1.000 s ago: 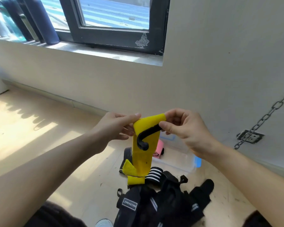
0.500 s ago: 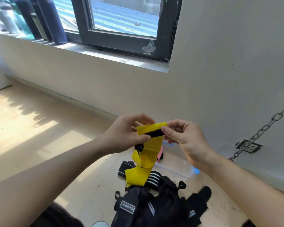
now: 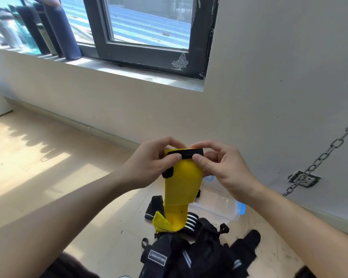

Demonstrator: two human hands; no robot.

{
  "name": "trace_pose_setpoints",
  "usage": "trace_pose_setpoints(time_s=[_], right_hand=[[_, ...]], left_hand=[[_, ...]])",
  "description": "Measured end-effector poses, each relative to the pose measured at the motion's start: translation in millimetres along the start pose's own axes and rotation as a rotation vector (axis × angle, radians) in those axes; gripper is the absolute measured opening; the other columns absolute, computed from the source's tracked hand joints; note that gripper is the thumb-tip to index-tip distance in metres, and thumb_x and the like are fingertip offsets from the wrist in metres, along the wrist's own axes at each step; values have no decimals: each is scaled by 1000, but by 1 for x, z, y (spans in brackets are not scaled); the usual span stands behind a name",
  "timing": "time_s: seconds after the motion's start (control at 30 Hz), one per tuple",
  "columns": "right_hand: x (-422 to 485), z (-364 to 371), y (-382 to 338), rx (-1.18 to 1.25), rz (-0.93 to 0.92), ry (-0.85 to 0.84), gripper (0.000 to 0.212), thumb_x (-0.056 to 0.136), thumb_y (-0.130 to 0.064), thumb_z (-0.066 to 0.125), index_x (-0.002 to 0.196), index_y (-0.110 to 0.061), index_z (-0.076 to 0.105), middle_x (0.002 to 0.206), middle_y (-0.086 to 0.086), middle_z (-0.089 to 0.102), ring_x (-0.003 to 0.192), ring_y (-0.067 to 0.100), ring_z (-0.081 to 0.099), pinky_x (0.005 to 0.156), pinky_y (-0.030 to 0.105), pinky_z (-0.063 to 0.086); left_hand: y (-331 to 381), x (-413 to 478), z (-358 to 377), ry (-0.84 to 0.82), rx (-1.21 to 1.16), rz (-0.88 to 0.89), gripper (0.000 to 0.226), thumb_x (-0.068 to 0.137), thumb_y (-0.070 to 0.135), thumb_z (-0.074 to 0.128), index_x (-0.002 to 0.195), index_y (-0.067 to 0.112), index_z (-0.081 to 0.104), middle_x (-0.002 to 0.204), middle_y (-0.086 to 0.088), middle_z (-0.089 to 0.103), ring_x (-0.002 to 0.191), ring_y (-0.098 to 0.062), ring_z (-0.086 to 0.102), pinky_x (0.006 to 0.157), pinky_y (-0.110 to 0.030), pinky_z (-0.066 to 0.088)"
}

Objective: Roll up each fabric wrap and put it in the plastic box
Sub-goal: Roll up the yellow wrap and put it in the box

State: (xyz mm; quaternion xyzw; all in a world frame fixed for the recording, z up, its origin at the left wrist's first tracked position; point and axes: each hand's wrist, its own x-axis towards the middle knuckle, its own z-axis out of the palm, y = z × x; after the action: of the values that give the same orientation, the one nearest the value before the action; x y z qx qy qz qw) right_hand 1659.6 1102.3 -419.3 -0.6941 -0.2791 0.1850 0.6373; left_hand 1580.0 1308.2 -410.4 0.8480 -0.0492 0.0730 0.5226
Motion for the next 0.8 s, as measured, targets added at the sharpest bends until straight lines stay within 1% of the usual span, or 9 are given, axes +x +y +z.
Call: trace_pose_setpoints(time_s=[0.03,0.1,0.17,0.23,0.37,0.47,0.57,0.7,0.8], right_hand=[[-1,1,0,13,4,4,35,85,-26,70,118,-14,67,96,24,73,90,35,73,71,41,63],[-2,2,0,53,27,0,32,87,-23,69,117,-11,68,97,24,73,87,33,73,66,39,62],[-2,2,1,55,32,2,25,90,-17,69,113,-8,69,96,25,73,84,30,73,64,38,60],[-1,3,3,43,19,20,19,91,-11,69,109,-6,70,92,28,70,81,29,72,64,39,60],[0,5,11,34,-16,66,14,90,-7,71,103,-5,71,90,30,69,80,36,72,67,46,61],[1,5,17,-36,-78,89,10,90,-8,74,99,-11,73,87,28,70,84,45,69,70,55,60],[1,4,22,-81,-140,94,9,88,-6,76,92,-14,75,85,24,72,85,47,67,72,62,56],[2,4,23,-126,-162,87,10,84,-3,79,89,-11,76,81,22,72,78,45,67,66,61,55],[2,-1,20,-176,-123,21,15,84,-8,81,95,-15,75,85,21,71,79,42,68,69,58,57]], left_hand=[[1,-1,-1,-15,-20,-12,14,103,16,59,114,19,67,86,-17,69,71,-23,64,60,-33,54],[3,-3,-1,-38,-37,-35,13,103,16,59,113,19,66,94,-24,68,82,-37,66,66,-47,57],[5,-5,-1,-57,-59,-58,13,103,16,59,114,17,66,97,-24,68,88,-39,66,69,-50,58],[6,-5,1,-69,-77,-89,13,104,16,58,114,18,66,99,-20,69,90,-35,68,69,-47,60],[6,-4,2,-89,-97,-210,13,103,25,59,112,21,66,98,-12,72,86,-22,72,66,-30,61],[5,-4,-1,-120,-98,-286,20,100,33,60,114,19,67,102,-10,73,93,-22,73,70,-29,62],[6,-4,-1,-122,-173,-324,30,97,38,61,116,15,69,103,-9,75,93,-22,74,70,-29,60],[7,-4,-3,-106,-241,-341,37,89,38,67,117,12,69,102,-11,74,87,-21,73,66,-24,56],[6,-4,-2,-107,-247,-334,32,90,29,71,116,10,68,105,-14,75,88,-25,73,66,-26,57]])
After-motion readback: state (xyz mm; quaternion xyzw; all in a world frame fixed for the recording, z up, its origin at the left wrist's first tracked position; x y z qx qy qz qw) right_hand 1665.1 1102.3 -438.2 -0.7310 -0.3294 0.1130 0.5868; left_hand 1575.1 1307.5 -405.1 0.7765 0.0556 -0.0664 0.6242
